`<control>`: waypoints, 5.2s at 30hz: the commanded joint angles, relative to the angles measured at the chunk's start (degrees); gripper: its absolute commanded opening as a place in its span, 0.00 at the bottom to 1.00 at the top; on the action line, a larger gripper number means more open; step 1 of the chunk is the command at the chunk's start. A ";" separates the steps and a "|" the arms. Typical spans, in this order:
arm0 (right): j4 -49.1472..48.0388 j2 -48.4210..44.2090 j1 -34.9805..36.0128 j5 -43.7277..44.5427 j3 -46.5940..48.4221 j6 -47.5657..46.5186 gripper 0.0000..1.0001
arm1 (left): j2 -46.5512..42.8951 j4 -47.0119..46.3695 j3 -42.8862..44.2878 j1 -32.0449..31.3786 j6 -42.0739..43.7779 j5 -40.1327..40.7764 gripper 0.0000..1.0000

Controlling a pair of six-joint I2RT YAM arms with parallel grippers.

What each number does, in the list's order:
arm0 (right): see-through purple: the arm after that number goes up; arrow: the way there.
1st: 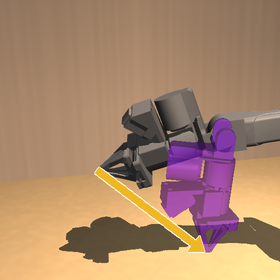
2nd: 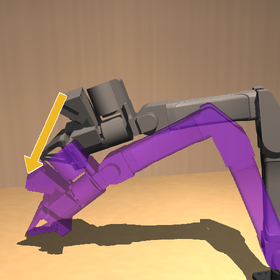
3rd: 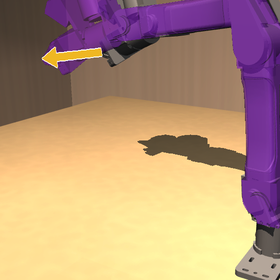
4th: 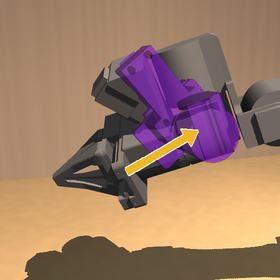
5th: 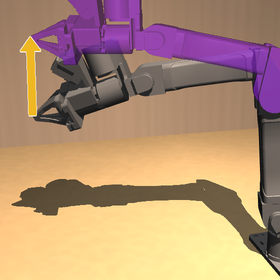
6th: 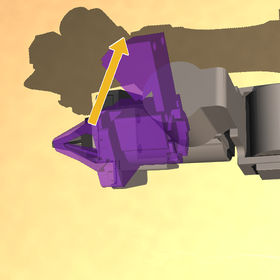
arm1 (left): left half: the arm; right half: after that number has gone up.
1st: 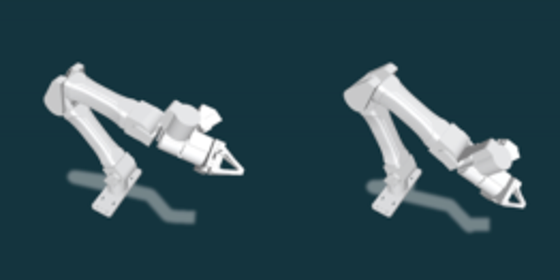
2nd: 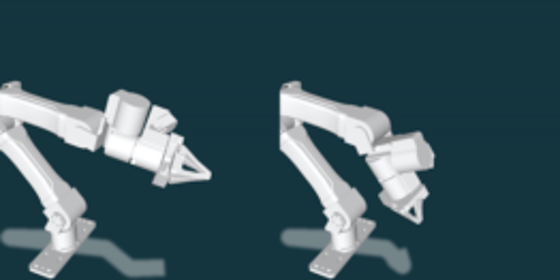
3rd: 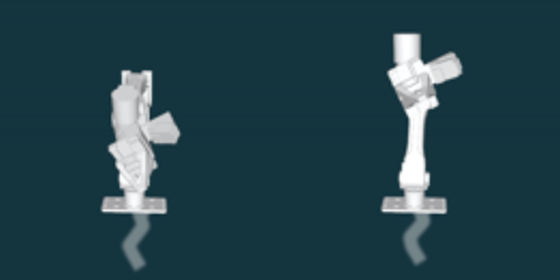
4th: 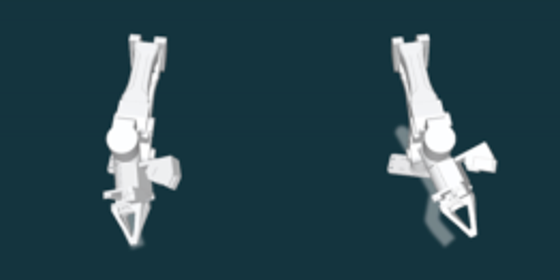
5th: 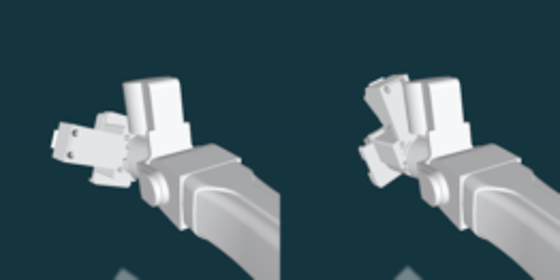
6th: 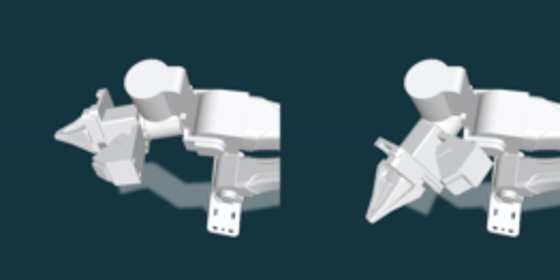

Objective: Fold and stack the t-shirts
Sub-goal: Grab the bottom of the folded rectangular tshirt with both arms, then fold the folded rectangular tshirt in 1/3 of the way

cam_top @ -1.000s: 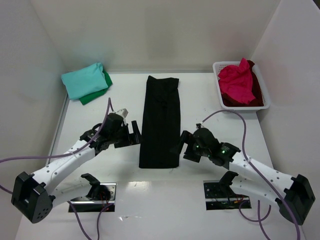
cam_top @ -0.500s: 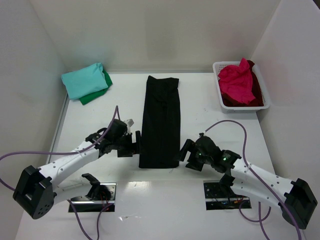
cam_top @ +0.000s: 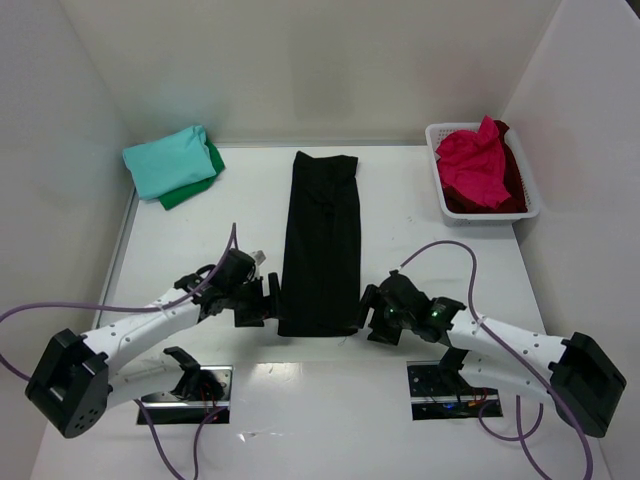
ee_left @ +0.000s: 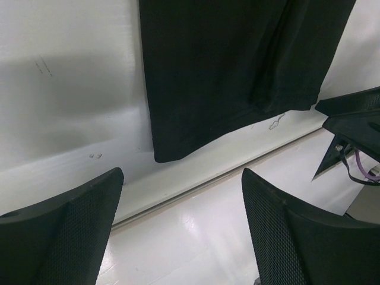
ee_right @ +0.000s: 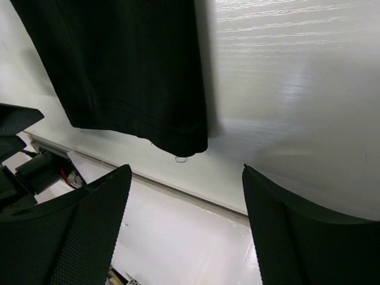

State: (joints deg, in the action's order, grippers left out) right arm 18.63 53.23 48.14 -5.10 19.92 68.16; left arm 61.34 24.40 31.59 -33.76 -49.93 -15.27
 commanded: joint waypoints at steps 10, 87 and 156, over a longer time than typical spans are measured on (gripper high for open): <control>-4.65 3.02 0.64 2.47 2.23 1.10 0.67 | 4.40 -3.49 -1.27 -0.17 -1.13 -0.90 0.83; -0.62 36.84 -24.58 -5.53 42.81 -23.69 0.00 | 41.65 6.18 47.49 12.66 18.55 -8.19 0.00; -11.68 47.67 -34.96 -8.50 53.57 -33.45 0.55 | 53.54 2.85 64.84 22.95 32.09 -15.39 0.92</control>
State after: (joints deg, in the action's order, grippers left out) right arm 10.39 105.36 12.86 -11.73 77.41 35.68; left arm 119.42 30.55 102.19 -10.46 -19.81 -25.82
